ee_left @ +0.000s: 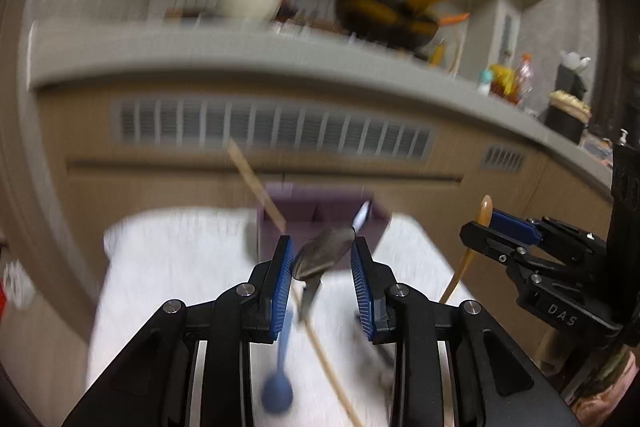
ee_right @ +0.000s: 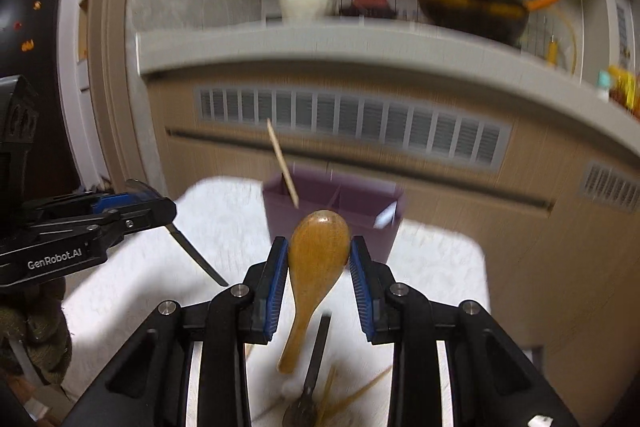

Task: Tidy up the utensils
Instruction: 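Lift the blue plastic spoon with the left tool while the right tool lifts the wooden spoon, then carry both held spoons with both tools above the purple caddy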

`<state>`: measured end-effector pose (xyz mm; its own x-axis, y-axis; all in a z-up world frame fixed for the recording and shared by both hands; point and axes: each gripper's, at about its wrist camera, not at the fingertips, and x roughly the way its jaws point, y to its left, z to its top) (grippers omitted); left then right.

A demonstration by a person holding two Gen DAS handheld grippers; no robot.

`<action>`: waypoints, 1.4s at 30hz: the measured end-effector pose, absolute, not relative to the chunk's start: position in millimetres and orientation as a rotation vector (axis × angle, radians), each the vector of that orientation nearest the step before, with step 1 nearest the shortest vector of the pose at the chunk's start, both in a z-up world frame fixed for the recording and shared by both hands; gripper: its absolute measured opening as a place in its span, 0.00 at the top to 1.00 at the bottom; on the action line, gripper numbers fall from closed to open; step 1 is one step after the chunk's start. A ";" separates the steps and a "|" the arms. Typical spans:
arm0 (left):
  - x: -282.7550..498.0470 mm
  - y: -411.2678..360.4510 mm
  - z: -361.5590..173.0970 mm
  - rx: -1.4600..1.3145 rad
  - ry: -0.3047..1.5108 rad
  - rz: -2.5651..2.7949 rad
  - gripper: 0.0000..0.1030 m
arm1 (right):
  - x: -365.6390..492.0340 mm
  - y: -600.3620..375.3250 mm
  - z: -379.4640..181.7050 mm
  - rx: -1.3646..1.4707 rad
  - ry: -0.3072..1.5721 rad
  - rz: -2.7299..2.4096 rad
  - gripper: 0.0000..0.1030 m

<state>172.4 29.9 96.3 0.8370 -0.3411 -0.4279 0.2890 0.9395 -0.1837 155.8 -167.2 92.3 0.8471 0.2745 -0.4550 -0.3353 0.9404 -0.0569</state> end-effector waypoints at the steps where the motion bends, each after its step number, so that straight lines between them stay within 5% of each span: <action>1: 177.4 29.2 116.0 -0.099 0.429 -0.341 0.73 | 156.0 -168.3 103.4 -0.138 0.435 0.323 0.72; 6: 206.5 26.9 186.0 -0.060 0.256 -0.341 0.76 | 176.1 -173.7 178.2 -0.143 0.274 0.306 0.72; 12: 251.9 30.1 206.9 -0.056 0.217 -0.307 0.78 | 224.1 -176.2 216.6 -0.141 0.193 0.244 0.72; 24: 293.2 32.2 -10.8 -0.132 0.951 -0.349 0.66 | 252.3 -184.4 123.3 -0.073 0.452 0.285 0.72; 36: 303.2 0.2 -84.3 0.034 1.105 -0.357 0.67 | 236.3 -186.7 81.5 -0.054 0.567 0.318 0.72; 40: 304.5 -7.9 -91.4 0.064 1.097 -0.325 0.85 | 231.5 -185.0 82.6 -0.060 0.567 0.318 0.72; 42: 299.0 -8.4 -89.0 0.061 1.066 -0.318 0.87 | 229.1 -185.2 84.9 -0.060 0.566 0.319 0.72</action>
<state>299.0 -8.4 -89.0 0.4423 -0.2268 -0.8677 0.2852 0.9528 -0.1037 229.1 -185.2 84.9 0.7963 0.2802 -0.5361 -0.3130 0.9492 0.0312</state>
